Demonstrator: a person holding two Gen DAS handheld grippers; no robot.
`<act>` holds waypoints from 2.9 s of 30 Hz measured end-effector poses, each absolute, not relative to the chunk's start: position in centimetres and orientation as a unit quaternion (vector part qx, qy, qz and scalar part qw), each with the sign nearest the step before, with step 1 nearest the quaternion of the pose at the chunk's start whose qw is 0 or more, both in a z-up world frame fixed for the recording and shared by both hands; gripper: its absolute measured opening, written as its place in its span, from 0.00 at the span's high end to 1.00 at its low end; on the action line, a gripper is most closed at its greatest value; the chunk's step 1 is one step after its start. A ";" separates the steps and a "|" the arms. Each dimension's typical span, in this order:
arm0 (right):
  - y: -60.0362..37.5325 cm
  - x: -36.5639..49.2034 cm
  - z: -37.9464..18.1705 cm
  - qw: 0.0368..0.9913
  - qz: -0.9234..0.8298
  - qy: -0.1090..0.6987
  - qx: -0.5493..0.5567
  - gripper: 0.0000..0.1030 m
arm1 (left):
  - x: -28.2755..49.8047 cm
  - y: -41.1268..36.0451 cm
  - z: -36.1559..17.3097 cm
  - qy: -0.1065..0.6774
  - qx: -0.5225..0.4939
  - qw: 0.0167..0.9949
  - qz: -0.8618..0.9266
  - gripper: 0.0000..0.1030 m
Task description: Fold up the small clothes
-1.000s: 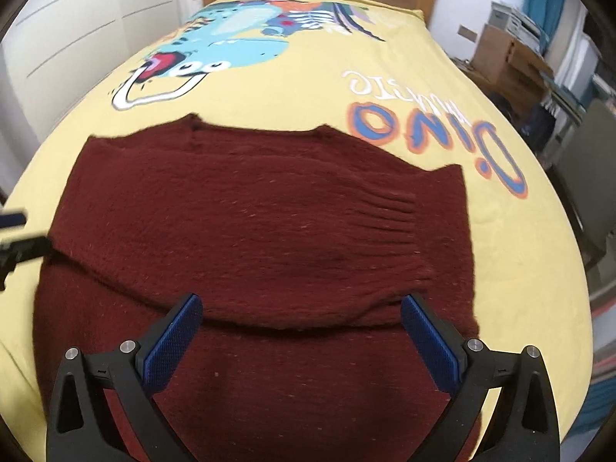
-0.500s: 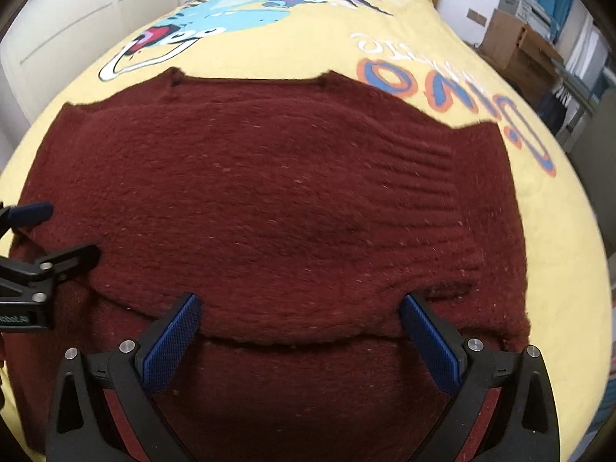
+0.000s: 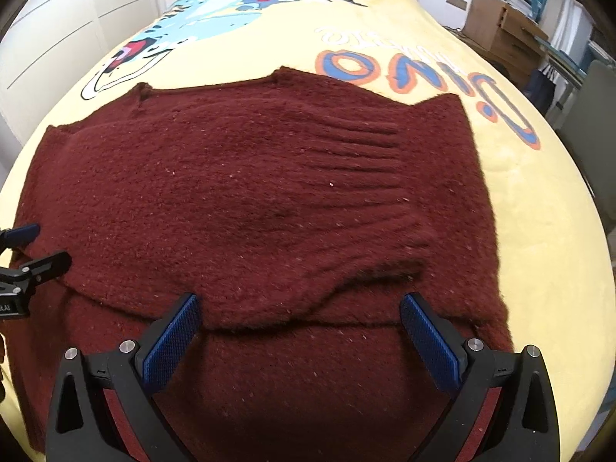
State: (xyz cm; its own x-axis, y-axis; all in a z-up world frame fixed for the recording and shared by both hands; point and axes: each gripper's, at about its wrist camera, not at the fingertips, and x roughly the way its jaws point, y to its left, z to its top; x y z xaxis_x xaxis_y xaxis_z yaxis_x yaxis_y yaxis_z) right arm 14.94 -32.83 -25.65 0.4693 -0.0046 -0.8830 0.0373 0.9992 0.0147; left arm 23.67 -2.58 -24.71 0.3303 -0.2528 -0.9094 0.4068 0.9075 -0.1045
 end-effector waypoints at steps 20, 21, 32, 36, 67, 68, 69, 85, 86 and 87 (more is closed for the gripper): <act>-36.5 2.7 -19.9 0.867 -0.053 0.495 0.014 0.00 | 14.5 4.2 -17.4 0.551 0.039 0.817 -0.165 0.01; -36.7 2.2 -20.0 0.866 -0.054 0.498 0.018 0.00 | 14.0 4.7 -17.3 0.552 0.042 0.817 -0.162 0.01; -39.0 -3.1 -22.4 0.828 -0.061 0.553 0.074 0.00 | 9.2 6.7 -20.5 0.602 0.066 0.780 -0.154 0.01; -39.0 -3.9 -23.4 0.816 -0.064 0.569 0.075 0.00 | 8.2 7.1 -22.2 0.625 0.056 0.764 -0.152 0.01; -38.1 -4.3 -28.5 0.731 -0.002 0.666 0.148 0.85 | 7.9 4.6 -25.7 0.695 0.003 0.682 -0.227 0.90; -38.0 -4.2 -28.0 0.735 0.000 0.663 0.144 0.87 | 8.1 4.3 -25.3 0.692 0.005 0.684 -0.231 0.90; -37.8 -4.1 -27.6 0.738 0.003 0.660 0.145 0.88 | 8.3 4.2 -24.7 0.688 0.005 0.686 -0.235 0.90; -40.5 2.4 -15.4 0.833 0.025 0.515 0.199 0.89 | 17.2 5.1 -13.5 0.575 -0.029 0.775 -0.262 0.90; -40.7 3.3 -14.5 0.841 0.021 0.504 0.196 0.89 | 18.1 5.1 -12.9 0.566 -0.030 0.782 -0.260 0.90; -41.3 3.9 -14.0 0.849 0.018 0.491 0.192 0.89 | 19.1 5.4 -12.3 0.557 -0.033 0.788 -0.259 0.90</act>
